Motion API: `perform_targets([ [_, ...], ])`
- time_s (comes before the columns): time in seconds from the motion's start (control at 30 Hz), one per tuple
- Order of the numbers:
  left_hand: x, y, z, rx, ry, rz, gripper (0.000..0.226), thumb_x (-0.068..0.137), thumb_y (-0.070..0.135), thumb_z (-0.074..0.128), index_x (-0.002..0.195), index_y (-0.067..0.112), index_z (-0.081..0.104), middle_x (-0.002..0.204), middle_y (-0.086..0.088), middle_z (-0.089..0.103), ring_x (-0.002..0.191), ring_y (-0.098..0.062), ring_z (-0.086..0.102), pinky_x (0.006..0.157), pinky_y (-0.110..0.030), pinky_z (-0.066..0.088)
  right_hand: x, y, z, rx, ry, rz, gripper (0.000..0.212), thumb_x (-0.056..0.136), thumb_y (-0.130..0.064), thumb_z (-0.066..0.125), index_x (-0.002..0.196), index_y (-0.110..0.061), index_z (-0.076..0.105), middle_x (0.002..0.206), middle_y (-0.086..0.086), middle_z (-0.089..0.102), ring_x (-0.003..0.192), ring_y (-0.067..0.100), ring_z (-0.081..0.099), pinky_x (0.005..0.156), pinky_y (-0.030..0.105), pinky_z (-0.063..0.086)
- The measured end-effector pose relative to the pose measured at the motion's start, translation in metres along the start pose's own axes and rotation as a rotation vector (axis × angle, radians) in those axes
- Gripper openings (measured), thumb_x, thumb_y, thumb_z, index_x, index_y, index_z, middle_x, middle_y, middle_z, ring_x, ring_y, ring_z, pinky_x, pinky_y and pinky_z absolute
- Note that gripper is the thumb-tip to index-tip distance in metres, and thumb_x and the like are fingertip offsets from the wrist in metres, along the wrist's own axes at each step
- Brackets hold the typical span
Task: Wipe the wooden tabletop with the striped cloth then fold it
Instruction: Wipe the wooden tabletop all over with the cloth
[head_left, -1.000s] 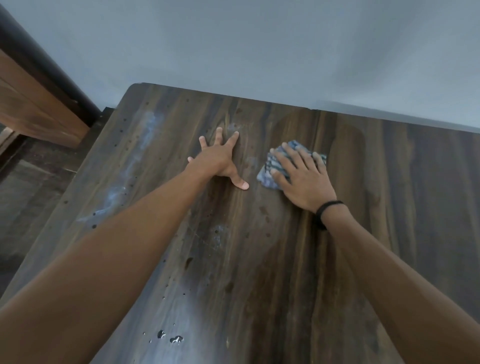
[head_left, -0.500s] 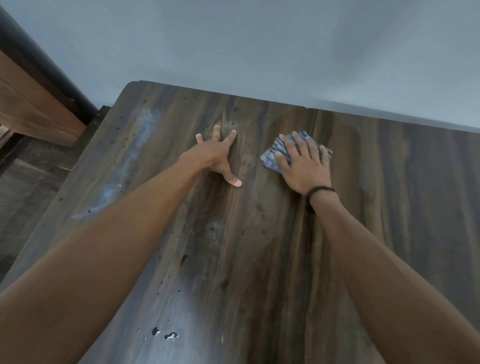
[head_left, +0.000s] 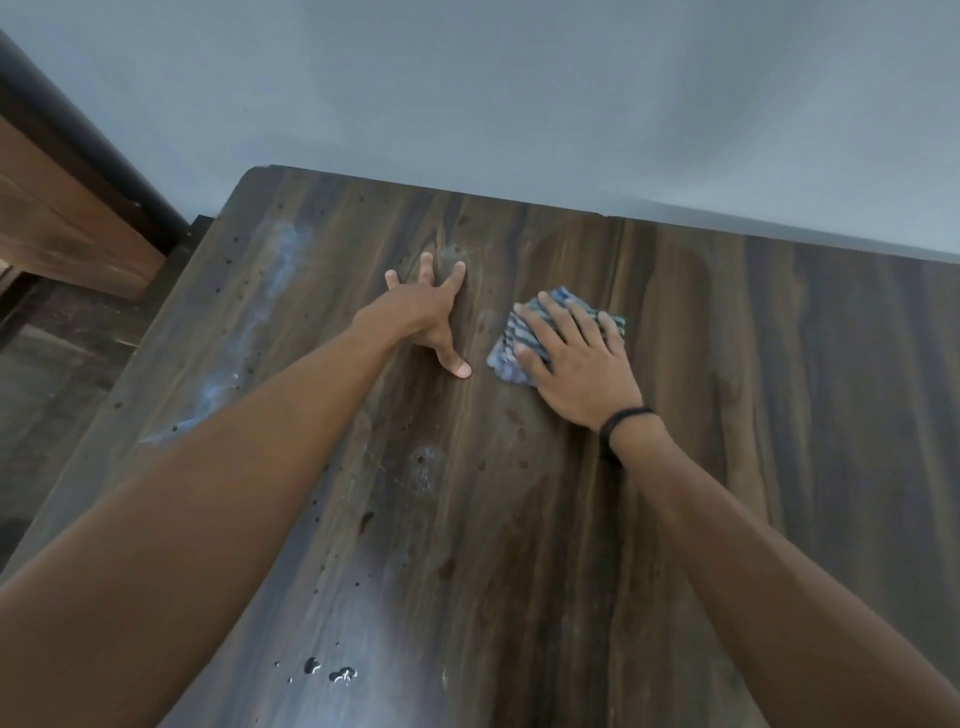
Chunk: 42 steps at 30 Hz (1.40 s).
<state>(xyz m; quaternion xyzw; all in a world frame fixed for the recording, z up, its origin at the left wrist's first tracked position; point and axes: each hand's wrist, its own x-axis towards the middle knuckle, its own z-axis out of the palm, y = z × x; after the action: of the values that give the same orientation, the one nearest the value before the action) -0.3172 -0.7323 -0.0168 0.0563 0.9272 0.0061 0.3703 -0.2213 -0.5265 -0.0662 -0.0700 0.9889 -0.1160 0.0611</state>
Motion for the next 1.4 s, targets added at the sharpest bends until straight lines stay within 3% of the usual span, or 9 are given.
perform_targets([
  [0.2,-0.008,0.001,-0.001,-0.071,0.066,0.002,0.149,0.056,0.047,0.093,0.154,0.037,-0.019,0.161,-0.002,-0.03,0.145,-0.05,-0.018,0.116,-0.066,0.015,0.024,0.0,-0.003,0.047,0.061,0.194,0.055,0.106,-0.052,0.025,0.159,-0.038,0.019,0.168,-0.004,0.016,0.155,0.022,0.01,0.124,0.048,0.0],
  [0.33,-0.008,-0.001,0.003,-0.071,0.084,0.018,0.149,0.054,0.048,0.093,0.155,0.038,-0.016,0.162,-0.002,-0.027,0.146,-0.05,-0.016,0.115,-0.067,0.019,-0.004,0.006,0.0,-0.02,0.002,-0.075,0.054,0.105,-0.054,0.026,0.158,-0.042,0.02,0.167,-0.008,0.019,0.155,0.019,0.013,0.124,0.046,0.003],
  [0.5,-0.008,-0.004,0.001,-0.1,0.092,0.026,0.147,0.055,0.045,0.094,0.155,0.039,-0.014,0.163,0.0,-0.026,0.145,-0.051,-0.017,0.113,-0.068,0.022,0.008,0.021,-0.009,0.031,0.041,0.174,0.055,0.106,-0.053,0.024,0.159,-0.039,0.02,0.168,-0.006,0.017,0.155,0.02,0.009,0.124,0.046,0.0],
  [0.67,-0.009,-0.006,0.004,-0.106,0.108,0.043,0.147,0.054,0.046,0.094,0.156,0.04,-0.012,0.163,0.0,-0.026,0.146,-0.05,-0.016,0.112,-0.071,0.023,-0.035,0.012,-0.003,-0.007,-0.062,-0.026,0.06,0.101,-0.06,0.013,0.159,-0.043,0.013,0.168,-0.009,0.013,0.156,0.017,0.006,0.125,0.045,-0.001],
  [0.8,-0.007,-0.007,0.004,-0.114,0.113,0.038,0.146,0.054,0.046,0.094,0.155,0.041,-0.011,0.163,0.001,-0.025,0.147,-0.049,-0.015,0.11,-0.072,0.025,-0.033,0.005,-0.002,0.025,0.041,0.204,0.056,0.105,-0.056,0.022,0.159,-0.041,0.018,0.168,-0.007,0.015,0.155,0.02,0.01,0.125,0.045,0.0],
  [0.97,-0.009,-0.009,0.007,-0.099,0.15,0.059,0.143,0.054,0.048,0.093,0.157,0.039,-0.006,0.165,0.0,-0.021,0.147,-0.048,-0.012,0.111,-0.07,0.025,-0.071,-0.018,0.008,-0.05,-0.087,-0.025,0.06,0.1,-0.062,0.01,0.158,-0.045,0.009,0.168,-0.011,0.01,0.155,0.015,0.004,0.125,0.043,-0.004],
  [1.13,-0.01,-0.011,0.01,-0.126,0.175,0.071,0.141,0.054,0.048,0.093,0.158,0.038,-0.002,0.165,0.0,-0.018,0.148,-0.048,-0.011,0.112,-0.07,0.024,-0.056,-0.032,0.008,0.034,0.027,0.185,0.055,0.105,-0.055,0.024,0.158,-0.041,0.019,0.168,-0.006,0.016,0.155,0.02,0.011,0.125,0.048,0.001],
  [1.27,-0.015,-0.013,0.017,-0.159,0.198,0.106,0.133,0.06,0.049,0.09,0.159,0.033,0.003,0.166,-0.002,-0.014,0.148,-0.047,-0.013,0.114,-0.07,0.018,-0.099,-0.059,0.018,-0.032,-0.073,-0.045,0.061,0.1,-0.061,0.01,0.158,-0.044,0.017,0.168,-0.01,0.016,0.155,0.017,0.011,0.126,0.046,0.003],
  [1.4,-0.027,-0.02,0.029,-0.132,0.23,0.131,0.12,0.07,0.055,0.082,0.159,0.028,0.007,0.167,-0.005,-0.009,0.148,-0.046,-0.016,0.116,-0.069,0.014,-0.081,-0.048,0.013,0.0,-0.029,0.161,0.058,0.102,-0.059,0.015,0.158,-0.043,0.017,0.169,-0.009,0.014,0.156,0.018,0.008,0.125,0.045,-0.001],
])
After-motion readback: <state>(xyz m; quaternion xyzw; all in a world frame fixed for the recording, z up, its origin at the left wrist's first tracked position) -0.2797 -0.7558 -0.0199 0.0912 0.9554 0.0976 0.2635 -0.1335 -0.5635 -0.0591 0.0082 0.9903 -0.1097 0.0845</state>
